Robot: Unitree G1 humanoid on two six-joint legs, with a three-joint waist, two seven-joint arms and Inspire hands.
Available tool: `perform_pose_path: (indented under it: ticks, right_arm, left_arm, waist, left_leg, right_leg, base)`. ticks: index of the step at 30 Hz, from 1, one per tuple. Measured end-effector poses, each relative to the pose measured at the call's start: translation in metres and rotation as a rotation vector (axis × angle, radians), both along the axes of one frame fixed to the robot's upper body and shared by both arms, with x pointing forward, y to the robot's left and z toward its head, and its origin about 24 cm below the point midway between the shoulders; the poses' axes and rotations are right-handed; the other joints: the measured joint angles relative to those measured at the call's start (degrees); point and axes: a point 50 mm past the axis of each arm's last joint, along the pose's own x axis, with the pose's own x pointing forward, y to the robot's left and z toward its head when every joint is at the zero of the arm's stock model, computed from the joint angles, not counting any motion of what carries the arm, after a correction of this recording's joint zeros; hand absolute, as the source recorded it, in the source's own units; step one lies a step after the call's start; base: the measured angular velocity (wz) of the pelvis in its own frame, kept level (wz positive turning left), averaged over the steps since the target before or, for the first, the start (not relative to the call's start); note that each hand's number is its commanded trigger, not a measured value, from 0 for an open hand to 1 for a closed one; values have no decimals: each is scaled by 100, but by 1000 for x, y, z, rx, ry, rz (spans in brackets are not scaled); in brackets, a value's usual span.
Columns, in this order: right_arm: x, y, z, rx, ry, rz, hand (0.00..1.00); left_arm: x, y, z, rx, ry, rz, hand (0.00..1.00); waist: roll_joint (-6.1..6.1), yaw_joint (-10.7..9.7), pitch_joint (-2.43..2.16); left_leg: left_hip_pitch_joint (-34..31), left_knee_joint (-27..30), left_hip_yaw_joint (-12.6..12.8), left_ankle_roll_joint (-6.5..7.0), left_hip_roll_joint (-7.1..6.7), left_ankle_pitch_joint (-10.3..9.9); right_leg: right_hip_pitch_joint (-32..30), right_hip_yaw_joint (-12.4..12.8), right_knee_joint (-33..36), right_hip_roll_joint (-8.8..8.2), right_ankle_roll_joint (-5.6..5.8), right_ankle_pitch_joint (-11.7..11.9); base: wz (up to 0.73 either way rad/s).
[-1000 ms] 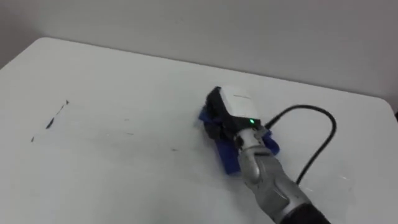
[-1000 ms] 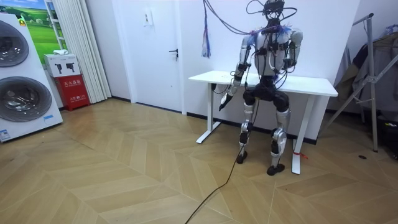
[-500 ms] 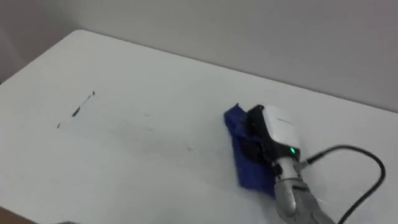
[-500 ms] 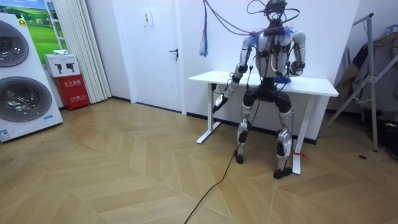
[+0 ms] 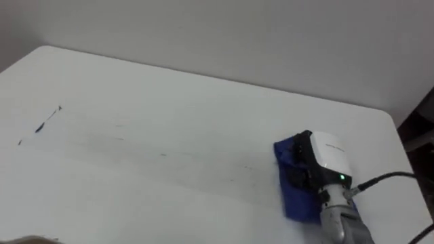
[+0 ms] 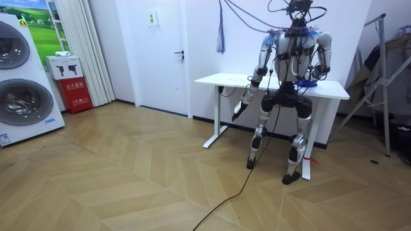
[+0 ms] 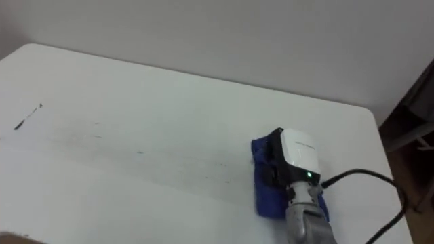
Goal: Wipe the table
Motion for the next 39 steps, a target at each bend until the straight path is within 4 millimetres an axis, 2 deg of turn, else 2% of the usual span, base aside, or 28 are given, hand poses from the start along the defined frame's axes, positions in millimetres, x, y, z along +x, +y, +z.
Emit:
perform_pose_path:
  ticks: [1,3,5,7,9,11,13,14,15,16,17,18,19,23,26,30,33,35,39]
  right_arm:
    - [4,5,3,-6,-7,19,100]
    - [18,26,13,-35,-21,91,100]
    - [18,36,15,-53,-25,139,100]
    - [18,42,15,-54,-20,167,100]
    - [17,45,13,-66,1,185,100]
    - [16,49,12,-64,16,192,100]
    - [16,50,11,-62,23,183,100]
    - [16,52,11,-59,22,185,96]
    - [16,52,11,-59,22,186,81]
    - [16,53,12,-58,21,187,54]
    - [16,52,12,-58,20,187,47]
    - [16,52,13,-62,16,183,17]
    - [16,51,14,-64,14,180,0]
    - [16,48,15,-76,15,171,0]
    - [9,41,14,-91,28,173,0]
    - [3,43,14,-84,30,184,0]
    - [-2,41,11,-66,46,172,0]
    - [-5,39,9,-43,55,160,0]
    - [-9,36,12,-6,47,149,0]
  left_arm:
    - [0,0,0,-3,-1,4,0]
    - [5,-3,-1,-10,-10,2,0]
    - [17,-3,1,-9,-47,-9,0]
    - [34,-3,3,-5,-102,-24,0]
    - [58,-4,6,0,-165,-42,0]
    - [73,-6,8,-3,-206,-48,0]
    - [82,-8,9,-10,-234,-50,0]
    - [88,-9,10,-18,-254,-48,0]
    - [89,-10,10,-21,-255,-51,0]
    - [90,-12,10,-27,-257,-51,0]
    - [90,-12,10,-30,-258,-47,0]
    - [89,-12,9,-31,-255,-38,0]
    - [88,-12,9,-30,-252,-36,0]
    - [77,-11,7,-41,-231,-1,0]
    - [74,-11,6,-47,-229,17,0]
    - [72,-11,6,-43,-223,20,0]
    - [74,-12,7,-40,-236,19,0]
    - [71,-13,6,-42,-234,20,0]
    - [69,-12,6,-37,-229,22,0]
  waist:
    - [-1,44,5]
    - [1,115,43]
    - [-64,75,33]
    - [-99,59,37]
    - [-151,55,9]
    - [-212,51,-8]
    - [-285,7,5]
    - [-320,-47,13]
    - [-322,-79,14]
    - [-321,-101,14]
    - [-323,-107,15]
    - [-330,-115,20]
    - [-330,-120,24]
    - [-343,-159,28]
    - [-390,-152,10]
    - [-410,-269,5]
    - [-414,-319,4]
    - [-410,-349,1]
    - [-414,-413,-4]
  left_leg:
    - [20,-67,0,13,-49,18]
    - [68,-361,14,33,-146,192]
    - [60,-582,-40,36,-220,320]
    - [64,-667,-94,62,-251,363]
    - [87,-766,-160,77,-298,412]
    - [108,-789,-173,44,-320,438]
    - [103,-791,-204,46,-333,437]
    - [89,-786,-211,47,-336,437]
    - [84,-782,-219,48,-336,436]
    - [80,-782,-222,52,-343,434]
    - [77,-790,-222,54,-349,434]
    - [78,-807,-236,55,-361,435]
    - [79,-809,-245,55,-365,435]
    - [82,-815,-403,57,-416,436]
    - [85,-816,-411,58,-423,435]
    - [108,-815,-484,61,-446,438]
    - [187,-837,-509,68,-450,433]
    - [264,-883,-516,124,-498,400]
    - [254,-885,-515,139,-537,391]
  right_leg:
    - [-47,110,-11,21,39,31]
    - [-122,280,-179,65,85,177]
    - [-149,267,-322,63,18,267]
    - [-137,235,-415,70,-29,312]
    - [-107,193,-468,54,-37,346]
    - [-102,192,-463,39,-35,348]
    - [-77,191,-476,41,-29,352]
    - [-30,185,-505,46,-17,366]
    - [-7,170,-548,52,-11,386]
    - [6,168,-596,55,-1,413]
    - [16,168,-635,58,9,434]
    - [20,170,-666,59,13,450]
    - [23,169,-673,59,15,453]
    - [81,157,-763,80,20,486]
    - [56,156,-766,78,21,486]
    - [164,158,-795,91,25,489]
    - [260,328,-885,171,28,490]
    - [304,440,-901,166,28,489]
    - [310,544,-960,172,36,494]
  base:
    - [-37]
    - [-24]
    - [12]
    - [19]
    - [10]
    - [0]
    - [-2]
    - [6]
    - [5]
    - [0]
    - [0]
    - [0]
    - [3]
    - [6]
    - [2]
    - [9]
    - [11]
    - [2]
    - [0]
